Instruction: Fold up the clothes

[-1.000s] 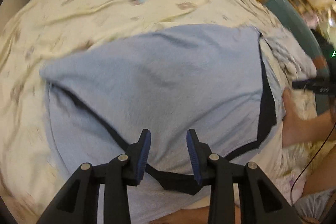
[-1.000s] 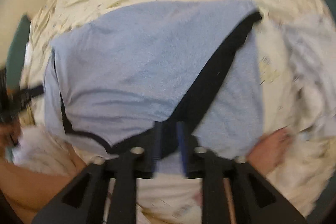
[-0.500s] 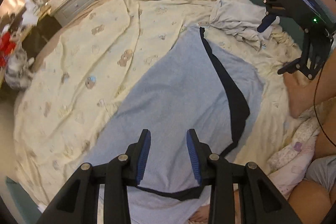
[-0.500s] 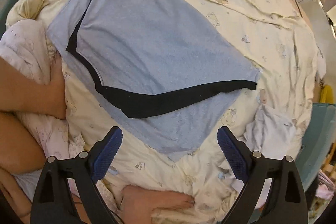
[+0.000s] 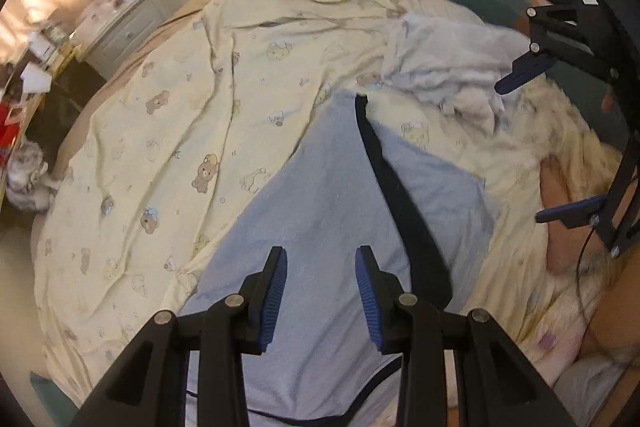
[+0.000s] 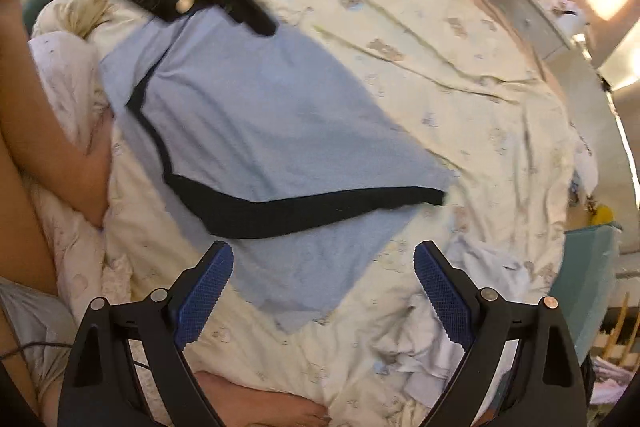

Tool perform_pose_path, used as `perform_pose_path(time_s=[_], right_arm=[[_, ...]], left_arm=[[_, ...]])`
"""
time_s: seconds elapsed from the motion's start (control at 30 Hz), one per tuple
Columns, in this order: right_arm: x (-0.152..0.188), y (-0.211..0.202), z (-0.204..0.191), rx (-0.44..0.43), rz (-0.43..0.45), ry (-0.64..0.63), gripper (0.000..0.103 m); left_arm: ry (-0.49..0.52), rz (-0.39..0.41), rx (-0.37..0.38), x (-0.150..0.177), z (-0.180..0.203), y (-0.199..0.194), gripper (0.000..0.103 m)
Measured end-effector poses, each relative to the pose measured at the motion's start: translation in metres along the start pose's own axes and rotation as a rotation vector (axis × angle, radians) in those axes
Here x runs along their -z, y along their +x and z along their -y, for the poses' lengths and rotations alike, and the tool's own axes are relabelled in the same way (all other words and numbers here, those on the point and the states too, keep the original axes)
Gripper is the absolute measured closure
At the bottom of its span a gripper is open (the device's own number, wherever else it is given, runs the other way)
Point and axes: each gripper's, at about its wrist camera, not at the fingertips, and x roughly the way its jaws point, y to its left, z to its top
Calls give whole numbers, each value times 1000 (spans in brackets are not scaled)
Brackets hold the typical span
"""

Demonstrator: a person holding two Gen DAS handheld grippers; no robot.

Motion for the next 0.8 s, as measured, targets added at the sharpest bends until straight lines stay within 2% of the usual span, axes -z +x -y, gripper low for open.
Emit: perform_pose_path(time_s=[0.1, 0.3, 0.4, 0.5, 0.67, 0.8], right_arm=[[2, -5, 3, 31, 6, -3, 8], [5, -15, -10, 40, 9, -44, 8], [7, -17, -12, 36, -1, -35, 8], [12, -13, -7, 12, -14, 8, 8], [17, 5, 0, 21, -58, 10, 8], [15, 15, 9, -4, -81, 31, 8]], left_arm=[[-19, -9, 7, 2, 13, 8, 67], [105, -7, -39, -2, 38, 2, 67], [115, -4, -50, -3, 40, -1, 63], [133, -24, -64, 2, 40, 6, 63], [141, -53, -57, 9, 37, 17, 63], [160, -63, -58, 11, 33, 23, 63]])
